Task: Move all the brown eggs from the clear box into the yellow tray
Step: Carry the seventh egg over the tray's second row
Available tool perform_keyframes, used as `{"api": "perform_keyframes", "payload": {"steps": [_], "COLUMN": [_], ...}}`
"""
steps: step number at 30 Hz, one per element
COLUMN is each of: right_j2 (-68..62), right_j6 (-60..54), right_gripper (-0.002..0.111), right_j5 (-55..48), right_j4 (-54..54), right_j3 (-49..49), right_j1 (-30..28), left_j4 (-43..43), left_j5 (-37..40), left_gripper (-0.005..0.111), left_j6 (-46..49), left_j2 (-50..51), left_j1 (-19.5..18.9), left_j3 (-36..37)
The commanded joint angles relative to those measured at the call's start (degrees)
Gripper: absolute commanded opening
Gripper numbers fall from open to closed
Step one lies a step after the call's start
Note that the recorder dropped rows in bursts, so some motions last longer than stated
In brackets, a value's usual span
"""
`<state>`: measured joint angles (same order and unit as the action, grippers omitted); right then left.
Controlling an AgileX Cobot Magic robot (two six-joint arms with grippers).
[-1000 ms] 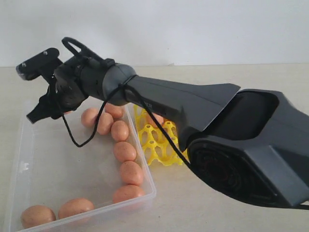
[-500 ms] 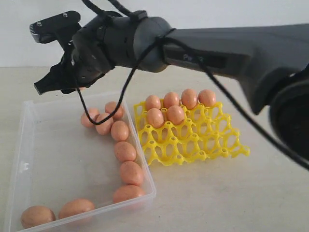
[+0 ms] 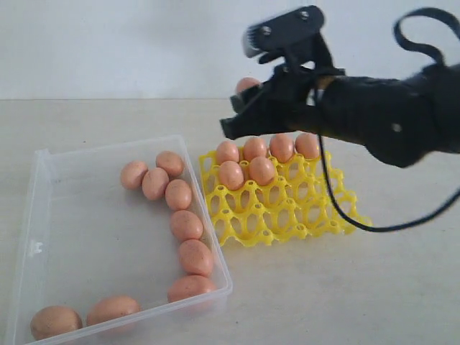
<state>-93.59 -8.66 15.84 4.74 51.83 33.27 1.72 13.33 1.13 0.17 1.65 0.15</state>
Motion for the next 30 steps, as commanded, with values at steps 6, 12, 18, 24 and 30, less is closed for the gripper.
{"api": "perform_keyframes", "payload": {"steps": [6, 12, 18, 24, 30], "right_j2": [4.8, 0.29, -4.09, -6.35, -9.66], "right_j6": [-17.82, -17.29, -8.7, -1.96, 2.2], "right_gripper": [0.0, 0.0, 0.0, 0.0, 0.0], "right_j5": [14.39, 17.72, 23.23, 28.23, 32.52], "right_j4": [10.2, 10.2, 9.7, 7.89, 7.89], "right_j3": [-14.05, -14.66, -14.66, -14.43, -14.13], "right_j1": [-2.99, -2.99, -2.99, -2.99, -2.99], "left_j4": [0.31, 0.31, 0.31, 0.31, 0.31], "left_j5": [-0.07, -0.07, -0.07, -0.07, -0.07], "left_gripper": [-0.004, -0.004, -0.004, -0.004, -0.004], "left_j6": [0.03, 0.03, 0.03, 0.03, 0.03], "left_j2": [-0.17, -0.17, -0.17, -0.17, -0.17], "left_j1": [0.23, 0.23, 0.23, 0.23, 0.23], "left_j3": [-0.15, -0.15, -0.15, -0.15, -0.15]}}
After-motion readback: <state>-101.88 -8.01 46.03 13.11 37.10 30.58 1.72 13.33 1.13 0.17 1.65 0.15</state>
